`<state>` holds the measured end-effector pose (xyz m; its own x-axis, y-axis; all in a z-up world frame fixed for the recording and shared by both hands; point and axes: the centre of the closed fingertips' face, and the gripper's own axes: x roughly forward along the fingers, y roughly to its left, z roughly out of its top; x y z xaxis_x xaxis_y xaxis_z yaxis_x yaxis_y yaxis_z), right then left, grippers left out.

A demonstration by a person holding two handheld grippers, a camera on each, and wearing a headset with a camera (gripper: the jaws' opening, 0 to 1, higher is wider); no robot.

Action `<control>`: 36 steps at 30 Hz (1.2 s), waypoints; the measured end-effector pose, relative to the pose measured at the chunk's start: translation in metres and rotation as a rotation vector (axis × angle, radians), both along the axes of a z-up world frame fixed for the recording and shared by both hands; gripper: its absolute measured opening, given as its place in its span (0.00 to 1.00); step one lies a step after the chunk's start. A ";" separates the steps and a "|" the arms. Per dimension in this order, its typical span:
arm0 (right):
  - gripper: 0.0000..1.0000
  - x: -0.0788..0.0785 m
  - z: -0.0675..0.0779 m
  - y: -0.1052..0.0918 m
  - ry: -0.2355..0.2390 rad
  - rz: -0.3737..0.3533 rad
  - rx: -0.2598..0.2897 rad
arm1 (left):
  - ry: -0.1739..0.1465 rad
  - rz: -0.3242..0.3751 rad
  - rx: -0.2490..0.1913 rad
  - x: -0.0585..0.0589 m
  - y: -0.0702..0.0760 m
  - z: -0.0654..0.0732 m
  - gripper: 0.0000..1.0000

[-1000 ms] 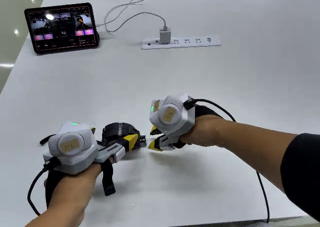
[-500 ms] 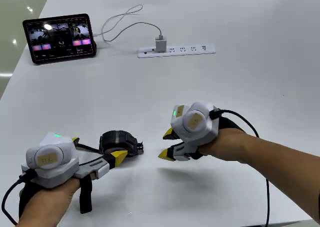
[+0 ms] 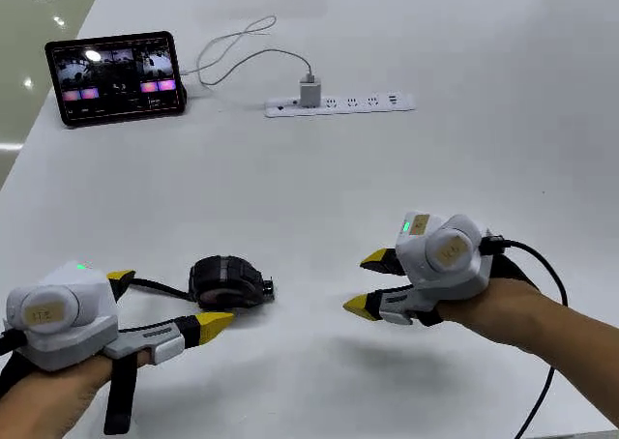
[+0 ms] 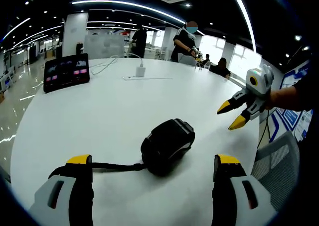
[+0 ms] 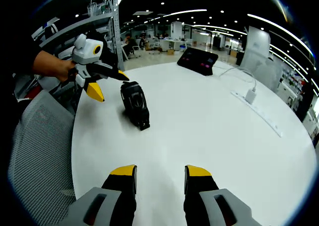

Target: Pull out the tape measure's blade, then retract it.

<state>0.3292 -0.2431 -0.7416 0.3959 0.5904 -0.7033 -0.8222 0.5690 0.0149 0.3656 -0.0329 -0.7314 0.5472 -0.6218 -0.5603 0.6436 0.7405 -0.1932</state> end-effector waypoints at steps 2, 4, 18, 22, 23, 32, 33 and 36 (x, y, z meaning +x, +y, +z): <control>0.37 -0.002 0.001 -0.006 0.002 -0.011 0.005 | -0.002 -0.015 0.011 -0.002 0.002 0.001 0.99; 0.38 -0.004 0.001 -0.012 0.004 -0.022 0.011 | -0.006 -0.025 0.012 -0.004 0.005 0.004 0.99; 0.48 -0.026 0.006 -0.060 -0.003 -0.103 0.012 | 0.028 -0.082 0.013 -0.019 0.029 0.004 0.99; 0.55 -0.029 0.004 -0.078 0.012 -0.134 0.018 | 0.048 -0.098 0.038 -0.024 0.037 0.000 0.99; 0.57 -0.030 0.004 -0.082 0.013 -0.136 0.017 | 0.049 -0.100 0.037 -0.024 0.039 0.001 0.99; 0.70 -0.039 0.010 -0.110 0.007 -0.166 0.027 | 0.045 -0.102 0.079 -0.026 0.055 0.002 0.99; 0.72 -0.039 0.009 -0.113 0.003 -0.173 0.026 | 0.041 -0.099 0.068 -0.025 0.056 0.004 0.99; 0.78 -0.044 0.004 -0.122 0.001 -0.190 0.017 | 0.019 -0.082 0.057 -0.022 0.061 0.008 0.99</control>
